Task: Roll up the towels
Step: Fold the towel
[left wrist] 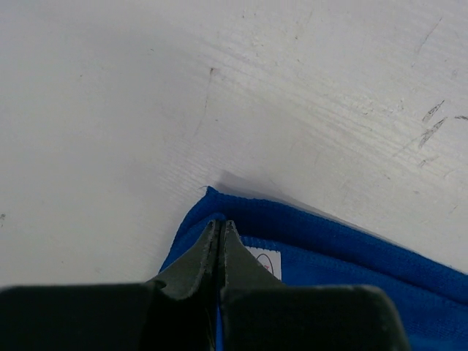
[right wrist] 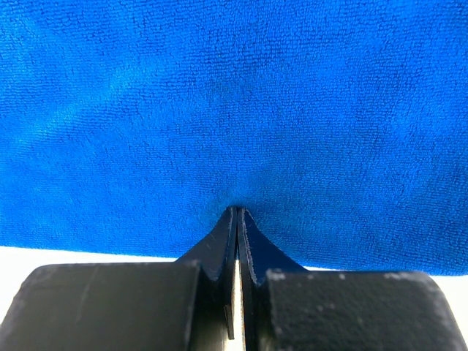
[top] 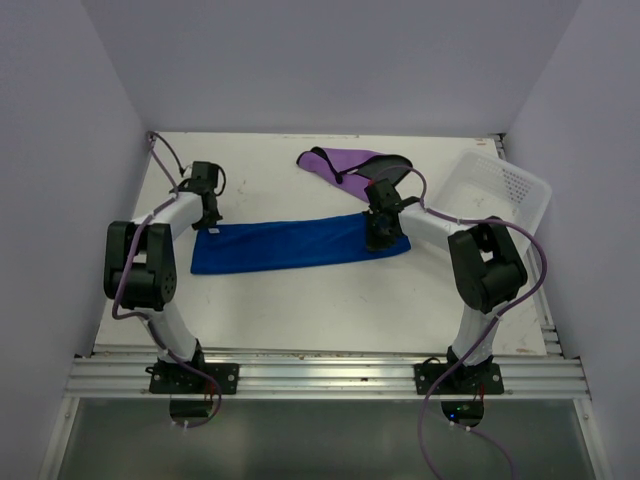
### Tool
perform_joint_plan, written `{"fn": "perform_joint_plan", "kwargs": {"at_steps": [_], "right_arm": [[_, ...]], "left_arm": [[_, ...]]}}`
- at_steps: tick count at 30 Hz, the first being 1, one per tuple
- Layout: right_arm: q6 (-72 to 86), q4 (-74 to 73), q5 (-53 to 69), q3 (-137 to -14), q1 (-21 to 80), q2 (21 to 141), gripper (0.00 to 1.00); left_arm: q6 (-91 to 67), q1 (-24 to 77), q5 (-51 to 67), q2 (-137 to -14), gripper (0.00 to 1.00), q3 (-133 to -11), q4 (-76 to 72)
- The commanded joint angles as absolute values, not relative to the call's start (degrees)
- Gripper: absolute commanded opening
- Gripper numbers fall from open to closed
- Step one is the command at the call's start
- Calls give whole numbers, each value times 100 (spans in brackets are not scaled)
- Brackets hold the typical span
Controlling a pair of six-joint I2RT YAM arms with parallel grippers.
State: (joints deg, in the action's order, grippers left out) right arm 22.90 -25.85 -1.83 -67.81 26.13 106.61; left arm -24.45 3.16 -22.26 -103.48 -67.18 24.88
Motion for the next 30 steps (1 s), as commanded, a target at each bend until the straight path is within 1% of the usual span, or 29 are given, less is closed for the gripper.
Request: {"fn": "perform_joint_plan", "kwargs": {"at_steps": [1,10,11,13,14,17,20,21,23,24,27,30], "right_arm": [[2188,-2514,-237,-6759,2619,11013,0],[2180,-2531,-211,-6794,2619,11057,0],[2180,-2531,-194,-6794,2619,11048,0],[2188,-2566,-132,-6820,2610,11030,0],[2188,-2584,-45,-6846,2610,11013,0],[2197,-2654,-26,-6934,2610,10864,0],[2206,-2768,149,-7074,2610,10697,3],[2215,-2838,176,-7110,2619,10574,7],[2250,-2909,193,-7233,2619,10442,11],[2250,-2987,193,-7268,2610,10276,16],[2259,-3172,114,-7408,2602,9890,18],[2285,-3287,9,-7445,2584,9564,28]], "left_arm": [[-2689,343,-2654,-9993,0,-6838,2408],[-2821,343,-2936,-9861,0,-6768,2417],[-2821,343,-2927,-9887,1,-6768,2434],[-2821,343,-2865,-9931,11,-6759,2435],[-2830,343,-2848,-9923,21,-6750,2426],[-2848,343,-2804,-9844,32,-6706,2417],[-2839,343,-2786,-9686,41,-6715,2426],[-2830,343,-2777,-9625,42,-6741,2426],[-2795,343,-2769,-9431,45,-6776,2452],[-2778,343,-2742,-9361,46,-6820,2478],[-2619,343,-2585,-9062,47,-6873,2496],[-2646,343,-2339,-8632,48,-6794,2531]]}}
